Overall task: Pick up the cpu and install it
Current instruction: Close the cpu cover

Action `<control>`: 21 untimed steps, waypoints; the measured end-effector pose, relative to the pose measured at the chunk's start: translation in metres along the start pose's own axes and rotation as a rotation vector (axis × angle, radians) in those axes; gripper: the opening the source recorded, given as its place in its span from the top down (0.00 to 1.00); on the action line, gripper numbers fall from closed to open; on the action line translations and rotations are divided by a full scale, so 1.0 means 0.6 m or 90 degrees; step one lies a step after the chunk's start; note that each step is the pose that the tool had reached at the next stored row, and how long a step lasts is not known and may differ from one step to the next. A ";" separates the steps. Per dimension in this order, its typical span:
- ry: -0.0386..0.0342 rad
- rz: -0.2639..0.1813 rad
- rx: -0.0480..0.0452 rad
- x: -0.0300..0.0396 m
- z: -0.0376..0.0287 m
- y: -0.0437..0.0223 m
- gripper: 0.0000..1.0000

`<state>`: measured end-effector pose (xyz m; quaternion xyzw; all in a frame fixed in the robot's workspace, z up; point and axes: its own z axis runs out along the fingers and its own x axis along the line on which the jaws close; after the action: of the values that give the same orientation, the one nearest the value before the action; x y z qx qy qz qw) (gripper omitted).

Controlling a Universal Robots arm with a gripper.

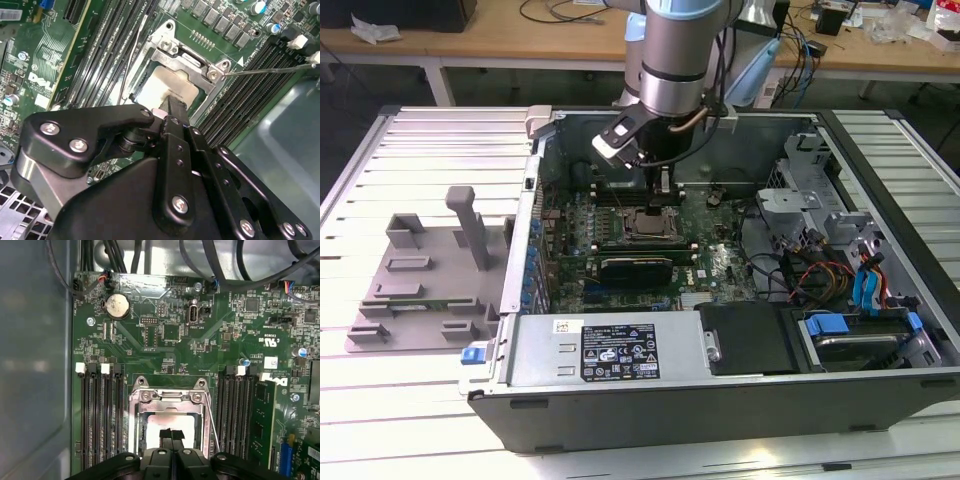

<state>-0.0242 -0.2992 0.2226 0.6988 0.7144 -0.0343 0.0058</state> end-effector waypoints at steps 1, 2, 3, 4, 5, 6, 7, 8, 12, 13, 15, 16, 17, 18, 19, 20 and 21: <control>0.0000 0.000 0.0000 0.000 0.002 -0.001 0.89; 0.0000 0.000 0.0000 0.000 0.004 -0.001 0.89; 0.0000 0.000 0.0000 0.000 0.005 -0.001 0.89; 0.0000 0.000 0.0000 0.000 0.007 -0.002 0.89; 0.0000 0.000 0.0000 0.001 0.009 -0.002 0.89; 0.0000 0.000 0.0000 0.001 0.013 -0.003 0.89; 0.0000 0.000 0.0000 0.001 0.016 -0.004 0.89; 0.0000 0.000 0.0000 0.001 0.019 -0.004 0.89; -0.0005 0.000 0.0002 0.002 0.030 -0.005 0.89; -0.0011 0.000 0.0006 0.002 0.032 -0.006 0.89; -0.0017 0.000 0.0010 0.001 0.037 -0.008 0.89; -0.0021 0.000 0.0014 0.002 0.037 -0.008 0.89; -0.0024 0.000 0.0017 0.001 0.037 -0.008 0.89; -0.0020 0.000 0.0012 0.001 0.035 -0.009 0.89; -0.0006 0.000 0.0001 0.002 0.033 -0.008 0.89; 0.0004 0.000 -0.0016 0.002 0.032 -0.009 0.89; 0.0013 0.000 -0.0026 0.002 0.030 -0.010 0.89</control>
<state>-0.0311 -0.2990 0.2047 0.6989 0.7144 -0.0321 0.0065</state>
